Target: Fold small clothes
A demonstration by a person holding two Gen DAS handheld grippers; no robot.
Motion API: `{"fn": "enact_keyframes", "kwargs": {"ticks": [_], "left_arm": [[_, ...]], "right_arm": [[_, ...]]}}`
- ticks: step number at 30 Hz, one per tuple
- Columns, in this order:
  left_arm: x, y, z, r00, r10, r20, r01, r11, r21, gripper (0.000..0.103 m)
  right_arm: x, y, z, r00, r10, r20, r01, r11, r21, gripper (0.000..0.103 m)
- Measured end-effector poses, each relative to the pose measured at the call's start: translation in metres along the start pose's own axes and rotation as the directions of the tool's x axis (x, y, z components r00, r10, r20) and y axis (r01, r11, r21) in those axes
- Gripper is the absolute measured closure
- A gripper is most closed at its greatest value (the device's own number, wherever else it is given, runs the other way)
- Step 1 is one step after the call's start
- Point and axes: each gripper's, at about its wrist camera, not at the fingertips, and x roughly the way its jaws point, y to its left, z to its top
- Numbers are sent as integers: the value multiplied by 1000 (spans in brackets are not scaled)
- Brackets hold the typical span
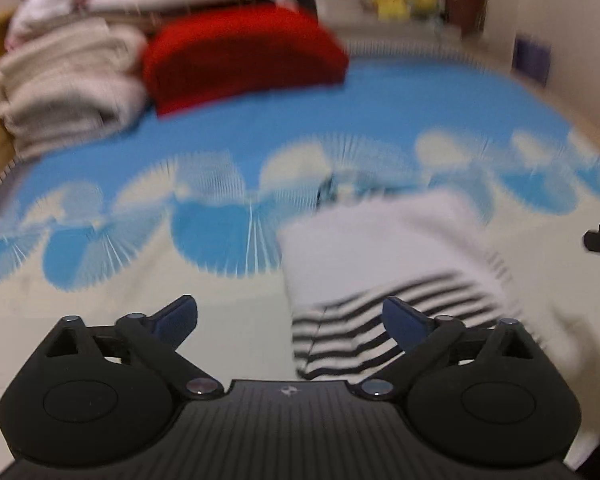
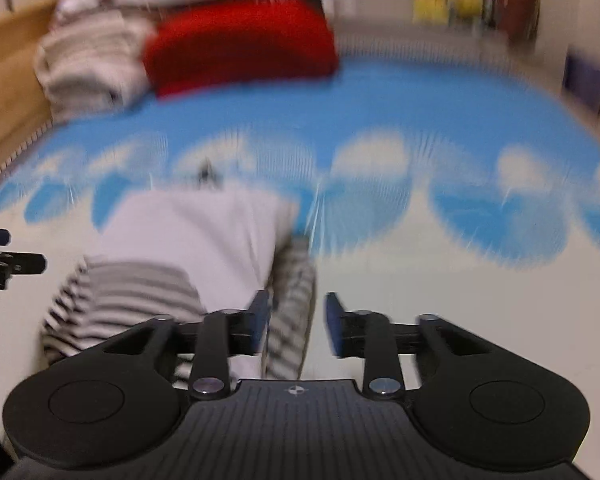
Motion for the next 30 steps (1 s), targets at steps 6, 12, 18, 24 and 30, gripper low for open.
{"fn": "enact_keyframes", "kwargs": {"ticks": [6,12,18,24,30], "left_arm": [[-112,-20,-34,976,-19,217,49,990,-132,3],[-124,-52,-101,984,9,176,15,990,-140,1],[-77,-60,-122,1000,12,-20,-17,973,-232,1],[-64,-61,-117,998,35,-47,-44,976,-212,1],[-54,-53,-116,997,38,-60,-50,974,-223,1]], "right_arm": [[-85,9,-25,983,2,182,-18,996,90,37],[-117,27,-73,981,-43,191,13,987,158,27],[-98,56,-86,993,-58,104,48,994,97,27],[-79,78,-86,997,-38,64,36,999,32,27],[-75,95,-88,998,-5,68,9,999,-50,14]]}}
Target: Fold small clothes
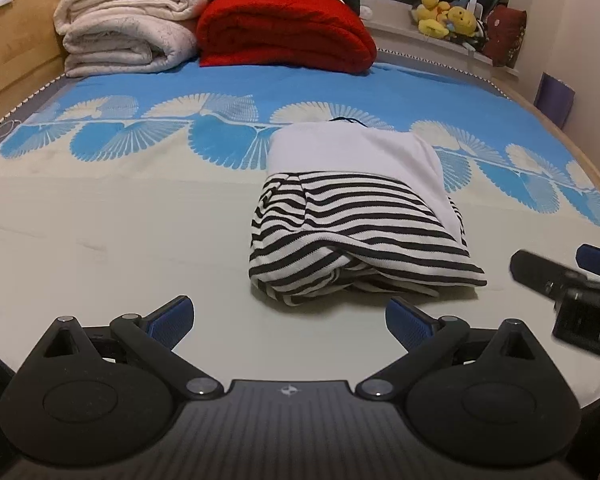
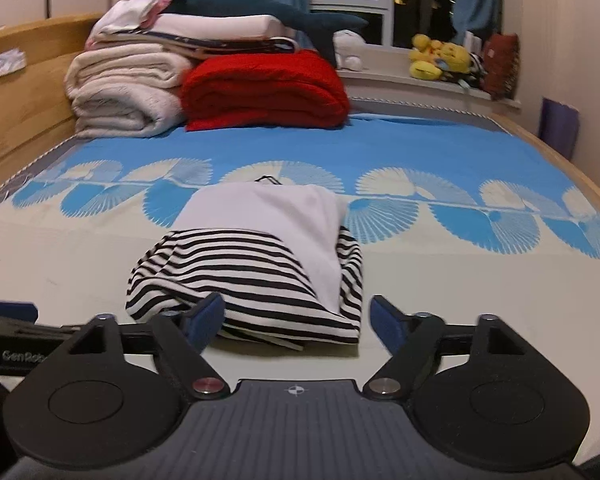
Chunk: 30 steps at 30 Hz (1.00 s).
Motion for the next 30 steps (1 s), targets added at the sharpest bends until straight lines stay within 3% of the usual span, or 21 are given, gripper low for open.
{"fn": "enact_keyframes", "kwargs": {"ticks": [7,30], "left_arm": [[4,-1,-2,1000,9,-4,-9,1000,7,1],[11,-2,-3,1000,12,-22,-12,1000,15,1]], "right_arm": [[6,10,1,1000,8,-6,-8,999,-32,1],[9,12,-1,999,23,-23,-23,999,-36,1]]}}
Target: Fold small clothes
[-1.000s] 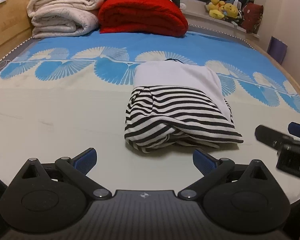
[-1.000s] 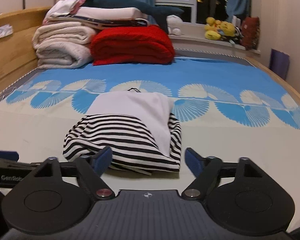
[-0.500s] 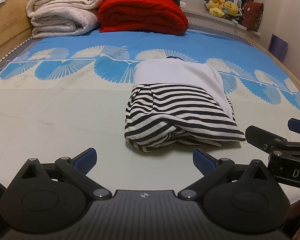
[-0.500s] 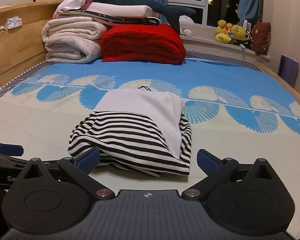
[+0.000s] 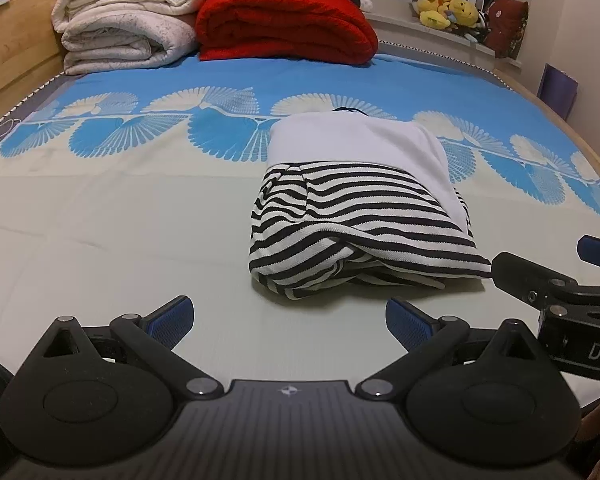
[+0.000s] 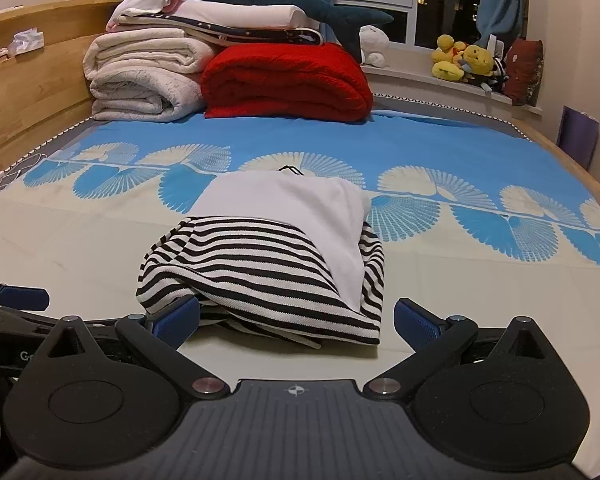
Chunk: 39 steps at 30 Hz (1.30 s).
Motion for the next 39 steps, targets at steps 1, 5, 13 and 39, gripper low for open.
{"fn": "enact_keyframes", "kwargs": {"ticks": [1,5,13,39], "left_arm": [[0,0,0,1000,0,0,0,1000,0,1],[0,1,0,1000,-2,-1,2,1000,0,1],[0,1,1,1000,-1,-2,1,1000,-5,1],[0,-1,2,1000,5,-3,-5,1000,-11,1]], "right_arm": [[0,0,0,1000,1,-1,-1,1000,1,1],[0,0,0,1000,2,-2,-2,1000,1,1],[0,0,0,1000,5,-3,-5,1000,2,1],[1,1,1,1000,7,-5,-7,1000,1,1]]}}
